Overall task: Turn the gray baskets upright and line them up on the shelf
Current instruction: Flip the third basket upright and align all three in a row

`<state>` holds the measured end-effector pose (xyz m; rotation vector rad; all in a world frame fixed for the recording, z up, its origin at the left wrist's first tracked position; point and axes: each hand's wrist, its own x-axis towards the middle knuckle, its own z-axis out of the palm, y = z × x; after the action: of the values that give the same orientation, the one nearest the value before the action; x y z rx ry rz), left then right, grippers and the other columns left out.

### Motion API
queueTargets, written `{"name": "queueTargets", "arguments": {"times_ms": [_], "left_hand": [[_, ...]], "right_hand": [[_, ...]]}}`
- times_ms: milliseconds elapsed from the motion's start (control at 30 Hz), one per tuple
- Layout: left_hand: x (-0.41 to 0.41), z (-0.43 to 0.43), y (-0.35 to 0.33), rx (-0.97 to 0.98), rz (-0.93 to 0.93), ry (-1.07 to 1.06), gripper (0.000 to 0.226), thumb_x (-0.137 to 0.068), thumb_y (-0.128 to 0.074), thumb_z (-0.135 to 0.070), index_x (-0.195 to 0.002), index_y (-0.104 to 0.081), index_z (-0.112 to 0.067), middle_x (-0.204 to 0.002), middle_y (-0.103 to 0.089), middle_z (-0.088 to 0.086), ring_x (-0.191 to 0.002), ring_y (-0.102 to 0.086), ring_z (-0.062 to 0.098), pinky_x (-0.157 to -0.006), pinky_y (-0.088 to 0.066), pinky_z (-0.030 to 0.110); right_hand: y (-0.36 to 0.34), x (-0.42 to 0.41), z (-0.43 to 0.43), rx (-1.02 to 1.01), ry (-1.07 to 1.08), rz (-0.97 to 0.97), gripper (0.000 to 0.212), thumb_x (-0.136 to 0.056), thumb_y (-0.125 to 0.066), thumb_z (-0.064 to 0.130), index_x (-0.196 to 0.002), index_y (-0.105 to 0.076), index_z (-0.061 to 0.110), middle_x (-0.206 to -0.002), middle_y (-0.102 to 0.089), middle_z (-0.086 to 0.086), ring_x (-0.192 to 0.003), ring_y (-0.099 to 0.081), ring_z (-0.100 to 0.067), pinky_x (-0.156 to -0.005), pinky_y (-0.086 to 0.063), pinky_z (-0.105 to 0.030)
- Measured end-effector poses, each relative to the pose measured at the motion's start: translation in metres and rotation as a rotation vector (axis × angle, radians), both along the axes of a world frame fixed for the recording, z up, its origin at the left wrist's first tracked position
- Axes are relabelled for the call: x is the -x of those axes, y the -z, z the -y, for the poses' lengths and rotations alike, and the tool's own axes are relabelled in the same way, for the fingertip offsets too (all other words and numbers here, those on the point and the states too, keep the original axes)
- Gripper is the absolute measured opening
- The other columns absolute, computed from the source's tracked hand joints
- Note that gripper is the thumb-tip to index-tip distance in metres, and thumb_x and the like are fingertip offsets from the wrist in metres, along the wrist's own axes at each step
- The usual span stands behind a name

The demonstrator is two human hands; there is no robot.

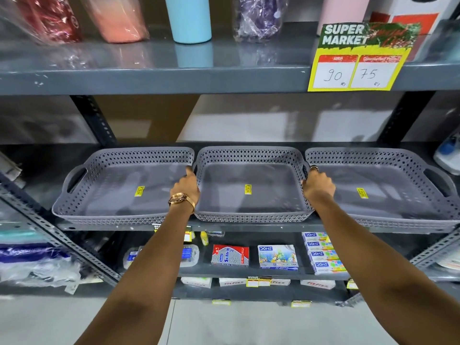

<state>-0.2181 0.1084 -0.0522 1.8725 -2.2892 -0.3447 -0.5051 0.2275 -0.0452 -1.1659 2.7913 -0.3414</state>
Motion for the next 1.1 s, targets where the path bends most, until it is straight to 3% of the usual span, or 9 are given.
{"name": "queueTargets", "arguments": {"times_ms": [333,1100], "left_hand": [[0.001,-0.0006,0.0,0.025,-0.013,0.008,0.048,-0.092,-0.054,-0.005,-0.134,-0.031,-0.004,-0.111,-0.066,0.025,-0.102,-0.065,0.044,-0.085,-0.056,0.051],[0.002,0.0019,-0.0018,0.011,-0.018,0.012,0.048,-0.092,-0.055,-0.007,-0.134,-0.03,-0.003,-0.119,-0.062,0.026,-0.108,-0.061,0.047,-0.088,-0.052,0.053]], "right_hand": [[0.0005,0.0021,-0.0003,0.01,-0.014,-0.015,0.022,-0.098,-0.051,0.013,-0.116,-0.053,-0.001,-0.114,-0.066,-0.021,-0.107,-0.064,-0.038,-0.087,-0.053,-0.043],[-0.0003,0.0041,-0.004,0.013,-0.059,-0.039,0.026,-0.097,-0.053,0.021,-0.114,-0.052,0.002,-0.11,-0.067,-0.019,-0.103,-0.065,-0.037,-0.086,-0.053,-0.042]]}}
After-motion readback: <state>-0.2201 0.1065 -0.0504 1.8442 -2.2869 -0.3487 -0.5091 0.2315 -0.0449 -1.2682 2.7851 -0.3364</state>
